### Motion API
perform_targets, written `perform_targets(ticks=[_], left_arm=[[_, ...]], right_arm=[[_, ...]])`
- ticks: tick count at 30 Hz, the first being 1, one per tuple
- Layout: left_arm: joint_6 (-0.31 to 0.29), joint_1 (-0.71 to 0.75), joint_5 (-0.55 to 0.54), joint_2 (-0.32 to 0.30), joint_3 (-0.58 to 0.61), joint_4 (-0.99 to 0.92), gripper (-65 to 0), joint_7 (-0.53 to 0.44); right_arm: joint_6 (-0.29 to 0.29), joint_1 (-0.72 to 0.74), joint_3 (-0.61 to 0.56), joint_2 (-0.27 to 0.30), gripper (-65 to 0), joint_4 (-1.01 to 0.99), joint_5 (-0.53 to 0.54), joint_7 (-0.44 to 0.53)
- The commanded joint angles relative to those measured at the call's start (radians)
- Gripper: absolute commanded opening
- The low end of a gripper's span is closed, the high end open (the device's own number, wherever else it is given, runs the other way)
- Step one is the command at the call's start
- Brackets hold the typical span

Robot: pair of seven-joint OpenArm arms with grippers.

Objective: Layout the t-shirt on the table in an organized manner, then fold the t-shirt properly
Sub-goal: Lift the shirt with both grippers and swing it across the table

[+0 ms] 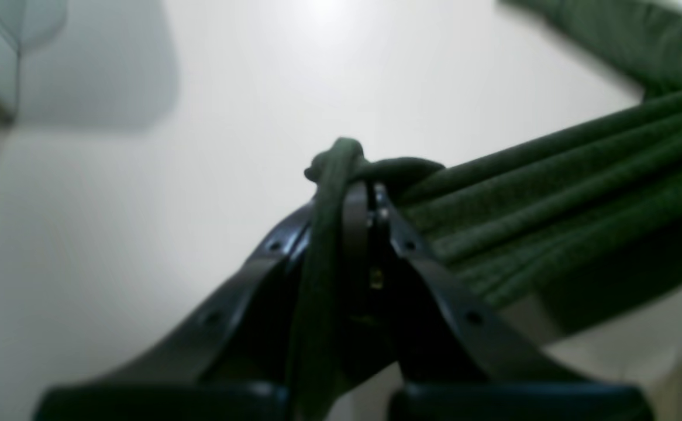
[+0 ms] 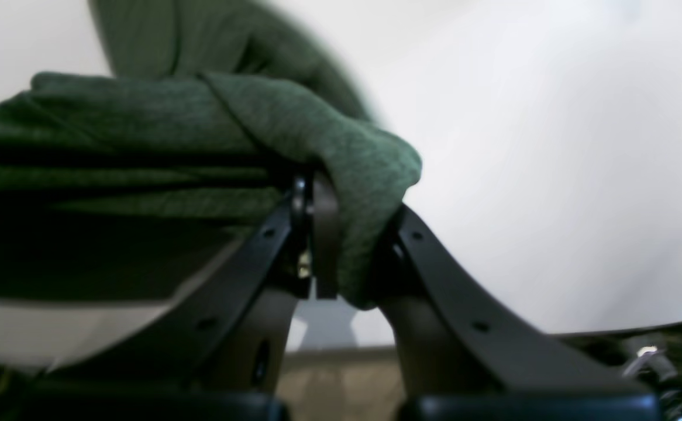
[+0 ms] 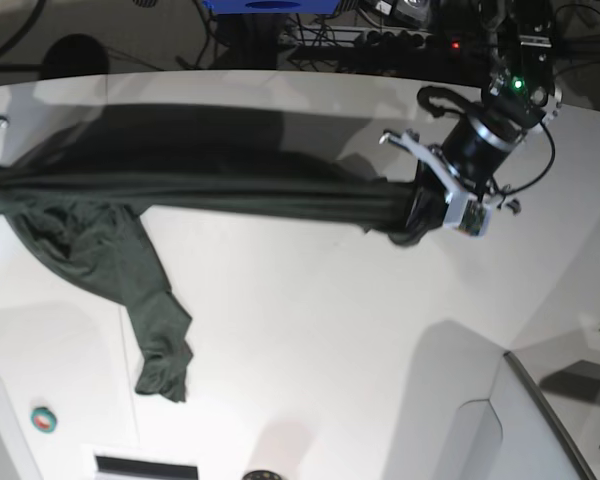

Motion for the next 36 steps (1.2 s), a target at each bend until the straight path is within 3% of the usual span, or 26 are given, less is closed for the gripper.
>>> perform_targets(ticks=[1,8,18,21,25,30,36], left_arm=[[0.032,-0.030,0.011,0.001,-0.009,0.020,-65.0,-0.019],[0.032,-0.219,0.011,0.072,-0.007,0.020,-65.0,-0.019],[0.033,-0.475,0.028,0.061,-0.007,0.032,-65.0,-0.008],[0.033,-0.527,0.083,0.044,-0.001,0.032,-65.0,-0.008],[0.033,-0.544,0.114,0.030,0.062,0.038,-65.0,-0.008],[0.033,-0.538,0.120,0.029,0.140,0.046,-65.0,-0.017],[0.033,-0.581,0.122,0.035,0.175,0.046,-65.0,-0.017]], right_arm=[[-0.026,0.023,0.029,0.042,-64.2,0.020,-0.013,0.028],[-0.026,0.180,0.055,0.152,-64.2,0.019,-0.013,0.031],[-0.026,0.462,0.024,0.330,-64.2,0.019,-0.015,0.025],[-0.026,0.513,0.010,0.375,-64.2,0.019,-0.016,0.025],[-0.026,0.528,0.024,0.384,-64.2,0.019,-0.016,0.031],[-0.026,0.527,0.141,0.373,-64.2,0.019,-0.012,0.032],[-0.026,0.525,0.239,0.418,-64.2,0.019,-0.012,0.077]])
